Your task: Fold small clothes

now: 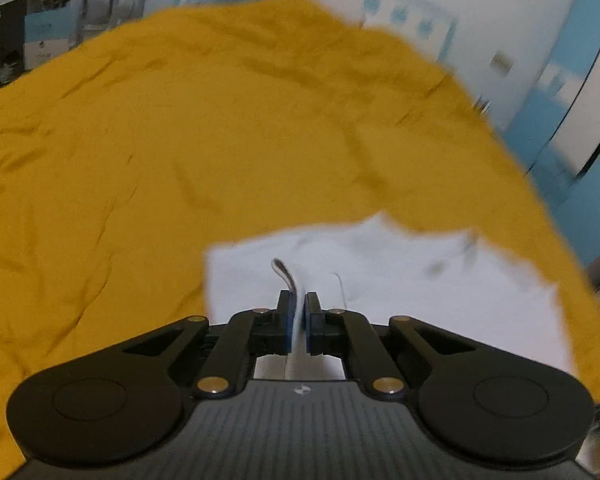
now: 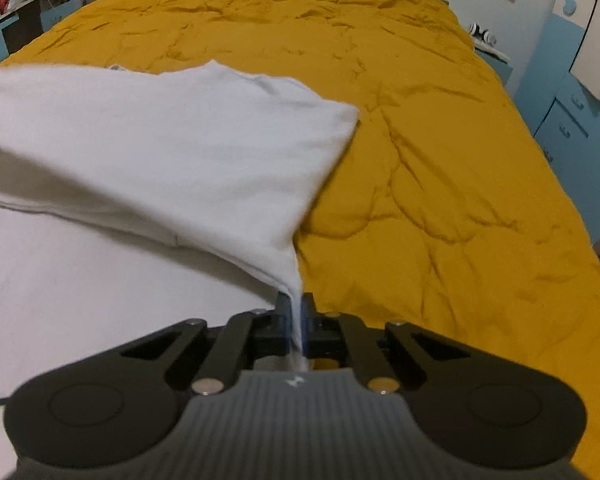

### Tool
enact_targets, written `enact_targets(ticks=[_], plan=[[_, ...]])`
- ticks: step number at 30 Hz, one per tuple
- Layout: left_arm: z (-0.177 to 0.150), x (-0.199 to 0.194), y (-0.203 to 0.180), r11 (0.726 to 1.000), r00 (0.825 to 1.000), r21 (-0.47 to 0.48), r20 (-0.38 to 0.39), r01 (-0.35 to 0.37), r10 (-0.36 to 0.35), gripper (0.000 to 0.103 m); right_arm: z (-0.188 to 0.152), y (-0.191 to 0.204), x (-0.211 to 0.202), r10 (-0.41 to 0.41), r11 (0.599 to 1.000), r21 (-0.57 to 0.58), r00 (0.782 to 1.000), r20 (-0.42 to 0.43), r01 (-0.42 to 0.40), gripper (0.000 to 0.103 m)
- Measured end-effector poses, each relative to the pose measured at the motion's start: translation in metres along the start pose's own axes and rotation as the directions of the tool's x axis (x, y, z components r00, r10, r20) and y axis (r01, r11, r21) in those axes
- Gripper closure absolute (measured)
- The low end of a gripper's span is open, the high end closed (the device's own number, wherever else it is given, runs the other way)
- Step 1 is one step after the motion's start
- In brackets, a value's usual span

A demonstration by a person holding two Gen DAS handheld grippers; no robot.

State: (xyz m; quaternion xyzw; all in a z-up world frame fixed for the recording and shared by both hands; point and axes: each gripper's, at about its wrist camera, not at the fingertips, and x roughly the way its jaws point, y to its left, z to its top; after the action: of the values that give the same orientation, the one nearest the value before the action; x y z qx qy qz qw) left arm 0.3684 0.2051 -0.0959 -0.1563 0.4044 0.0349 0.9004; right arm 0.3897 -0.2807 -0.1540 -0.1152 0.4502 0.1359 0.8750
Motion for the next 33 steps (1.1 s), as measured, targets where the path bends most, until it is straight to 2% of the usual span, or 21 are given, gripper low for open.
enact_targets(ticks=[3,7,9,10,13,15,17,18,20,22,23,25,28,31,33], plan=[[-0.020,0.028,0.009,1.000,0.997,-0.005,-0.067,-0.029,0.029,0.098,-0.002,0.000,0.001,-0.005,1.000,0.004,1.000,0.002,0.005,0.103],[-0.033,0.045,0.011,0.999,0.997,0.009,-0.067,-0.041,0.042,0.097,-0.003,-0.005,0.007,0.010,0.999,0.040,1.000,-0.023,-0.009,0.103],[-0.034,0.046,0.011,0.999,0.997,0.021,-0.071,-0.042,0.044,0.095,-0.003,-0.008,0.009,0.016,0.998,0.056,0.999,-0.037,-0.014,0.103],[-0.035,0.045,0.010,0.998,0.996,0.038,-0.071,-0.050,0.053,0.088,-0.003,-0.009,0.009,0.020,0.998,0.067,0.999,-0.041,-0.017,0.103],[-0.032,0.039,0.011,0.995,0.994,0.068,-0.082,-0.071,0.076,0.077,-0.004,-0.014,0.005,0.031,0.995,0.099,0.998,-0.053,-0.026,0.103],[-0.031,0.032,0.016,0.996,0.992,0.063,-0.098,-0.069,0.075,0.077,-0.004,-0.016,-0.002,0.031,0.994,0.105,0.997,-0.065,-0.024,0.103],[-0.028,0.022,0.021,0.995,0.992,0.058,-0.102,-0.075,0.081,0.076,-0.003,-0.019,-0.013,0.041,0.992,0.122,0.997,-0.061,-0.033,0.099],[-0.026,0.016,0.024,0.996,0.992,0.059,-0.097,-0.072,0.077,0.076,-0.002,-0.021,-0.021,0.051,0.990,0.133,0.997,-0.053,-0.044,0.095],[-0.019,0.002,0.028,0.997,0.996,0.056,-0.062,-0.060,0.064,0.066,0.002,-0.026,-0.040,0.071,0.986,0.152,0.997,-0.012,-0.068,0.093],[-0.010,-0.009,0.033,0.998,0.998,0.034,-0.013,-0.054,0.054,0.057,0.011,-0.033,-0.053,0.093,0.979,0.181,0.995,0.031,-0.097,0.074],[-0.006,-0.012,0.035,0.998,0.999,0.022,0.011,-0.053,0.053,0.054,0.016,-0.036,-0.056,0.106,0.974,0.196,0.993,0.051,-0.114,0.072],[0.003,-0.013,0.039,0.999,0.998,-0.015,0.041,-0.051,0.051,0.051,0.029,-0.044,-0.056,0.135,0.961,0.232,0.987,0.086,-0.151,0.071],[0.013,-0.005,0.049,0.995,0.997,-0.099,0.076,-0.021,0.029,0.041,0.048,-0.056,-0.039,0.162,0.935,0.299,0.980,0.120,-0.191,0.067],[0.020,0.016,0.055,0.988,0.998,-0.151,0.067,-0.007,0.017,0.041,0.064,-0.069,-0.012,0.174,0.899,0.382,0.975,0.135,-0.213,0.066],[0.024,0.030,0.054,0.990,0.998,-0.139,0.058,-0.015,0.024,0.040,0.074,-0.075,0.007,0.177,0.879,0.423,0.975,0.137,-0.220,0.066]])
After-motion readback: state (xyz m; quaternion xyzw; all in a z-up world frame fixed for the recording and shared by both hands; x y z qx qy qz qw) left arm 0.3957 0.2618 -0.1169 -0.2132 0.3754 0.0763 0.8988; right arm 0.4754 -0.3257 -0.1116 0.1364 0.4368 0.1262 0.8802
